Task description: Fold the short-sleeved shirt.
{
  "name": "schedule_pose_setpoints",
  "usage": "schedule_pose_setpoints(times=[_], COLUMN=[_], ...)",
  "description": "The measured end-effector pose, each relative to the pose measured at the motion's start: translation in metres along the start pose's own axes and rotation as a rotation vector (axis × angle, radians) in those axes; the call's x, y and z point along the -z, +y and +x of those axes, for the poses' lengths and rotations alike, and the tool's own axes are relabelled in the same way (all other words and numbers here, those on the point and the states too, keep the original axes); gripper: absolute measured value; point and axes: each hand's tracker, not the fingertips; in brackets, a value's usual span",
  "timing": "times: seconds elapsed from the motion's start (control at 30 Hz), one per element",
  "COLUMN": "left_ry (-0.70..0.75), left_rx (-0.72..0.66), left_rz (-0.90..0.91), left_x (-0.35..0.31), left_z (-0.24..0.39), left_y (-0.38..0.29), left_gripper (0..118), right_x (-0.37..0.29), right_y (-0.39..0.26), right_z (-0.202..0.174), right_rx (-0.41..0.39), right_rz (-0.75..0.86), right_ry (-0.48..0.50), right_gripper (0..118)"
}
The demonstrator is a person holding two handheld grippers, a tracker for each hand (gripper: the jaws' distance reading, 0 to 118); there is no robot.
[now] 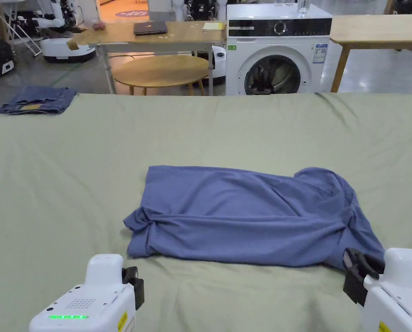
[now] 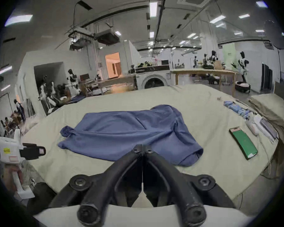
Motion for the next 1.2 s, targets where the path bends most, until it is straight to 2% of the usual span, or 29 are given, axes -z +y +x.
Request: schedule_pose_setpoints(times=[0.13, 0.23, 0.27, 0.3, 0.33, 0.37, 0.47, 0.53, 0.57, 0.63, 0.67, 0.7, 0.73, 0.77, 0.83, 0.9, 0.97, 1.0, 1.03, 1.07, 1.1, 1.2], left_ry=[0.005, 0.031, 0.042, 0.059, 0.069, 0.070, 0.092, 0.108, 0.116, 0.120, 0.085, 0.054, 0.081, 0.068, 0.088, 0.071, 0.059, 0.053, 0.042, 0.039, 0.037, 0.037], left_rx=[-0.014, -0.014, -0.016, -0.016, -0.021, -0.018, 0.020, 0.019, 0.023, 0.054, 0.070, 0.092, 0.141, 0.167, 0.191, 0.181, 0.168, 0.160, 0.154, 0.155, 0.166, 0.194], left_rz=[-0.001, -0.005, -0.006, -0.024, -0.069, -0.107, -0.155, -0.172, -0.196, -0.263, -0.257, -0.246, -0.232, -0.225, -0.191, -0.187, -0.179, -0.178, -0.180, -0.180, -0.179, -0.156], left_x=[0.011, 0.026, 0.034, 0.043, 0.059, 0.072, 0.110, 0.133, 0.141, 0.158, 0.160, 0.157, 0.152, 0.148, 0.139, 0.136, 0.133, 0.132, 0.131, 0.130, 0.129, 0.115], left_z=[-0.007, -0.012, -0.014, -0.013, -0.016, -0.019, -0.020, -0.025, -0.023, -0.025, -0.025, -0.019, -0.012, -0.006, 0.003, 0.004, 0.001, -0.001, -0.004, -0.005, -0.007, -0.010], left_y=[0.013, 0.025, 0.030, 0.036, 0.043, 0.047, 0.059, 0.064, 0.064, 0.064, 0.063, 0.063, 0.066, 0.068, 0.071, 0.074, 0.077, 0.077, 0.078, 0.078, 0.077, 0.080], left_gripper=[0, 2, 24, 75, 109, 118, 115, 107, 99, 73, 64, 51, 34, 20, 17, 6, 6, 5, 4, 4, 3, 2], right_x=[0.001, 0.001, 0.003, 0.005, 0.008, 0.010, 0.018, 0.025, 0.029, 0.038, 0.044, 0.052, 0.063, 0.075, 0.100, 0.120, 0.140, 0.146, 0.148, 0.142, 0.134, 0.102], right_y=[0.005, 0.008, 0.007, 0.006, 0.006, 0.007, 0.004, 0.006, 0.004, 0.006, 0.005, 0.004, 0.004, 0.005, -0.005, -0.003, -0.006, -0.008, -0.006, -0.005, -0.002, 0.016], right_z=[0.009, 0.018, 0.020, 0.022, 0.027, 0.033, 0.043, 0.058, 0.062, 0.075, 0.081, 0.089, 0.096, 0.103, 0.115, 0.125, 0.133, 0.138, 0.133, 0.135, 0.136, 0.126], right_rx=[0.031, 0.025, 0.025, 0.027, 0.025, 0.020, 0.015, 0.009, -0.009, -0.059, -0.066, -0.068, -0.071, -0.074, -0.102, -0.076, -0.053, -0.037, -0.024, -0.016, 0.012, 0.049], right_rz=[-0.002, 0.000, -0.003, -0.011, -0.020, -0.024, -0.047, -0.081, -0.089, -0.108, -0.109, -0.110, -0.132, -0.184, -0.212, -0.243, -0.351, -0.407, -0.397, -0.351, -0.309, -0.235], right_ry=[-0.010, -0.032, -0.031, -0.035, -0.050, -0.060, -0.086, -0.105, -0.127, -0.168, -0.175, -0.184, -0.188, -0.192, -0.204, -0.173, -0.149, -0.134, -0.120, -0.122, -0.073, -0.071], right_gripper=[0, 0, 0, 0, 0, 0, 0, 0, 0, 0, 8, 47, 87, 118, 118, 117, 116, 107, 81, 42, 8, 8])
